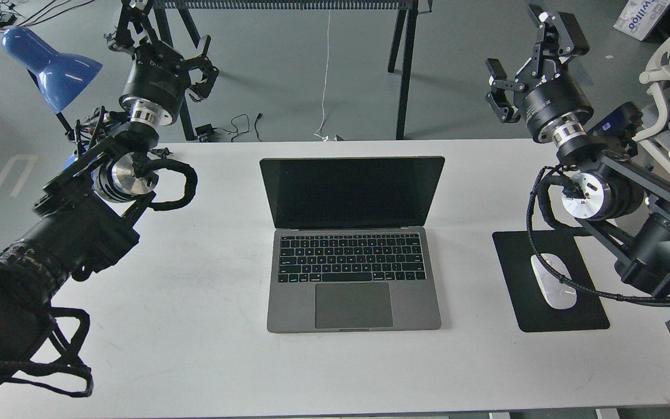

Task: Close notebook with right arm
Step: 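Move the right gripper over the top edge of the laptop screen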

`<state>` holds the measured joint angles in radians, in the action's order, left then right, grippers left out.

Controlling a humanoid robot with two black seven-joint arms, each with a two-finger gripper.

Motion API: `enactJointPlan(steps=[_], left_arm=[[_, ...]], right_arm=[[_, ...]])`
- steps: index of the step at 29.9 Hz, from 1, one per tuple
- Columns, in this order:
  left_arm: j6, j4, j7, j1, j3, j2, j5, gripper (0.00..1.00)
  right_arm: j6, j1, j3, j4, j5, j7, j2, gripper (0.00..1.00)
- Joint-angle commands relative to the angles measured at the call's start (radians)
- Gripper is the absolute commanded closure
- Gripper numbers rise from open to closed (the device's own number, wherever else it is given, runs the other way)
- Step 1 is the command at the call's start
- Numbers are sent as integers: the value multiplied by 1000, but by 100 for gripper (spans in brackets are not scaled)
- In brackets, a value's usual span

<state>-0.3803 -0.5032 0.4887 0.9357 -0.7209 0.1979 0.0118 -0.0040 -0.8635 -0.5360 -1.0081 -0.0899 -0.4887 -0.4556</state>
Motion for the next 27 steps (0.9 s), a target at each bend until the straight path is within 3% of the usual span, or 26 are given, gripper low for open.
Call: enactJointPlan(steps=[1,9,19,27], left_arm=[[8,-1,0,0,0,-3,-4,0],[8,-1,0,0,-2,-2,-3,0],[8,-1,0,0,-2,-2,-1,0],[8,-1,0,0,-2,0,0,0]], right_arm=[[1,0,1,-1,-1,0,0,1],[1,-2,5,11,-10,0,6,1],[3,-103,128,223,-10,0,155,1],[-4,-114,163,236,-10,0,210,1]])
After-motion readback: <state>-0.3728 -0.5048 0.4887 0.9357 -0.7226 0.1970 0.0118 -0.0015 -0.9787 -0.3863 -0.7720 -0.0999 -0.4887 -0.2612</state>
